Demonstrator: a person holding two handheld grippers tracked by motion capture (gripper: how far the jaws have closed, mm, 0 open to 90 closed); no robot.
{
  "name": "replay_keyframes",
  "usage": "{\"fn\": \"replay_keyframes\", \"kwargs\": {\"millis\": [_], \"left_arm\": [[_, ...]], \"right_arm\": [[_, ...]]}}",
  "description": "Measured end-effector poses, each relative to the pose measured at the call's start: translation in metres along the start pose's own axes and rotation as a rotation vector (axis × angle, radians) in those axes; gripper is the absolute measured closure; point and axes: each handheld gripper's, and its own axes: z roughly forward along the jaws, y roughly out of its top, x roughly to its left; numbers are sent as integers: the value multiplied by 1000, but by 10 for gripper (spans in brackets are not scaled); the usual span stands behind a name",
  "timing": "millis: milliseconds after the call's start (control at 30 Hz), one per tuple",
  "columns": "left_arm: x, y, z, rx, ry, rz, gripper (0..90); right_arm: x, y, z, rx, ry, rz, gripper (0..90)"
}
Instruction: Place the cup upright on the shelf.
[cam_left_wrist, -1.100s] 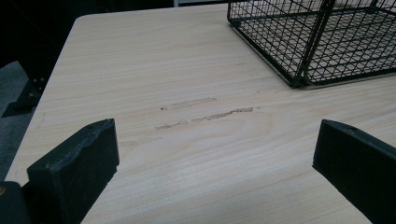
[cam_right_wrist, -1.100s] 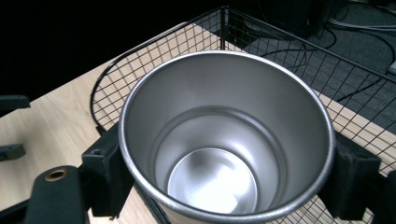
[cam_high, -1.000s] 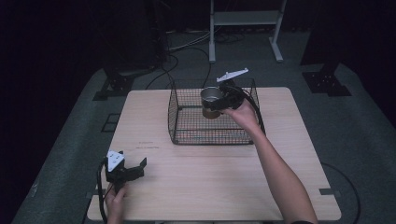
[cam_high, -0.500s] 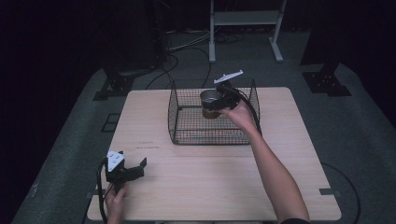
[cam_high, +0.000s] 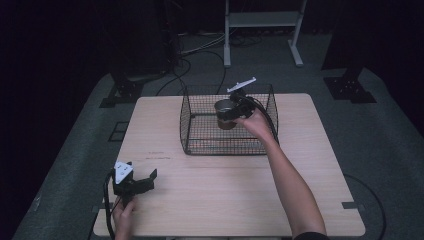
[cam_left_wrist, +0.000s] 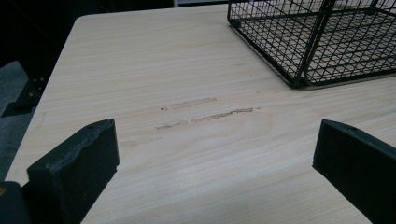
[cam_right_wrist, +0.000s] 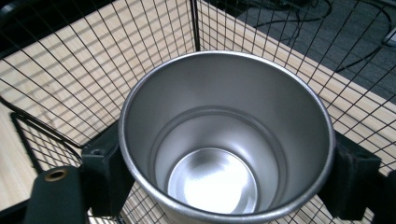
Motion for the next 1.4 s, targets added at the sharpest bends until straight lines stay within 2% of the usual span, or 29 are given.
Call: {"fn": "replay_keyframes", "kwargs": {"millis": [167, 467, 800, 1400], "left_arm": [[0, 0, 0, 0, 0, -1, 0], [1, 0, 0, -6, -1, -4, 0], [1, 0, 0, -5, -3, -6, 0], [2, 0, 1, -7, -4, -10, 0]], "right_arm": [[-2, -1, 6, 14, -5, -5, 179], [-7, -1, 16, 40, -9, 19, 179], [-14, -2, 29, 93, -20, 22, 178], [-26, -8, 44, 131, -13, 51, 175]]}}
